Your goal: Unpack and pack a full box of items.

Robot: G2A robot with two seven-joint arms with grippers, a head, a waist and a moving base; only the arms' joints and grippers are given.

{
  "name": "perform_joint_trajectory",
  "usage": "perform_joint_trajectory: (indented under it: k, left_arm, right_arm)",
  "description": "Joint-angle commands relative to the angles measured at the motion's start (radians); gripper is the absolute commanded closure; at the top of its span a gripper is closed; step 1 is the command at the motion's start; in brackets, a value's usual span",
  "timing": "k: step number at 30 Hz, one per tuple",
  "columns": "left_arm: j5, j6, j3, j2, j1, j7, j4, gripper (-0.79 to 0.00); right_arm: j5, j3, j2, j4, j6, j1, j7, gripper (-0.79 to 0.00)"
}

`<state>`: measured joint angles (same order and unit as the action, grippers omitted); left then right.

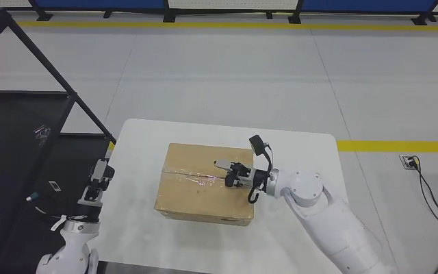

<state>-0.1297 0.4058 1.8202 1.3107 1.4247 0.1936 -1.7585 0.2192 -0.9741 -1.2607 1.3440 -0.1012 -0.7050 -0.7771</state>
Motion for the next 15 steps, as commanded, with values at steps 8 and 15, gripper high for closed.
perform_joint_trajectory:
  k: [8,15]
  left_arm:
    - [0.027,0.008,0.019,-0.004,0.015,-0.018,0.017,-0.785]
    - [0.054,0.013,0.039,-0.009,0.022,-0.020,0.040,-0.785]
  right_arm:
    - [0.041,0.098,-0.047,-0.086,-0.005,0.089,0.031,-0.785]
    - [0.090,0.174,-0.096,-0.185,0.024,0.165,0.060,-0.785]
